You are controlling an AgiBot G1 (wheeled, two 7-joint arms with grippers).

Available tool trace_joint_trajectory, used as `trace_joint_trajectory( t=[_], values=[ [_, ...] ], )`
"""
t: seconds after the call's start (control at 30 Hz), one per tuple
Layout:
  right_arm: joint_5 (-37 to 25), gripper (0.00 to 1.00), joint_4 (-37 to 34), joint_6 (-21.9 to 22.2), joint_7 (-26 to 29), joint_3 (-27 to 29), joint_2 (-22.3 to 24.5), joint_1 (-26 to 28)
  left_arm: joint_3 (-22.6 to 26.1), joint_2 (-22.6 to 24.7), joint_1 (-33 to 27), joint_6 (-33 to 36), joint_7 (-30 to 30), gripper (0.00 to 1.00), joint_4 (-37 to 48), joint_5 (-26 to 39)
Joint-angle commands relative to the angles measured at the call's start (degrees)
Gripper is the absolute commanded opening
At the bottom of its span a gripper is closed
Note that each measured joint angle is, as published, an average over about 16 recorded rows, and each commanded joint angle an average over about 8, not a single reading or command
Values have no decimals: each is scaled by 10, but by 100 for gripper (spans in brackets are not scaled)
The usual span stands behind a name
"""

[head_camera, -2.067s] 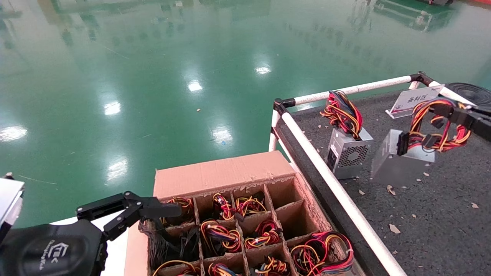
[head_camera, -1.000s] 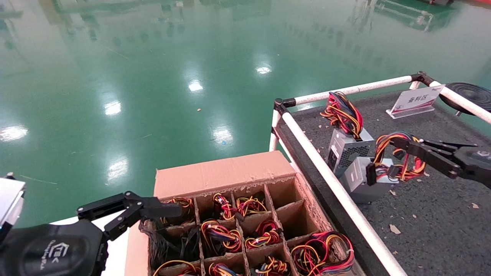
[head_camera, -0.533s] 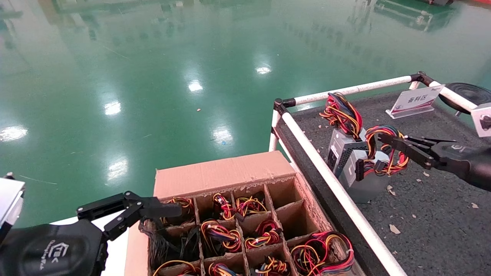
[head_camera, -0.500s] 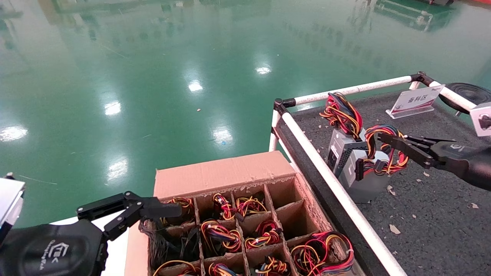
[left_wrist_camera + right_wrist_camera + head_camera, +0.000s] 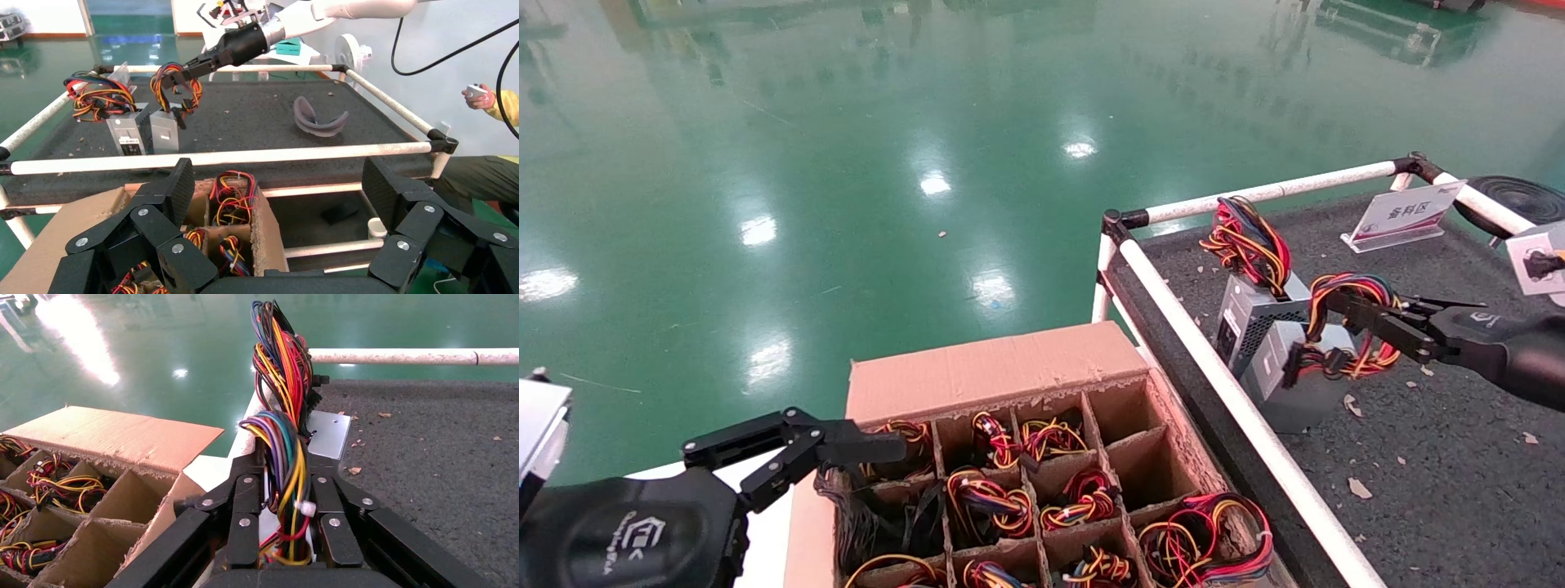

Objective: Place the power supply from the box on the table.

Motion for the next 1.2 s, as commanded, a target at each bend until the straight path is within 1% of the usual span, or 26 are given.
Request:
trace_joint_trajectory(
  t=[0.03,0.3,0.53,0.8,0.97,1.2],
  values=[
    [0,100,0,-1,0,0,1,0,0,0,0,0,0,100,0,0],
    [1,100,4,-2,-1,1,0,3,0,0,0,0,0,100,0,0],
    [1,100,15,9,2,1,-13,21,0,0,0,0,0,100,0,0],
    [1,100,28,4,17,2,-24,31,0,0,0,0,0,100,1,0],
    [4,100,61,0,27,13,-21,16,0,0,0,0,0,100,1,0],
    [13,100,141,-8,45,41,-9,-29,0,0,0,0,0,100,1,0]
  ],
)
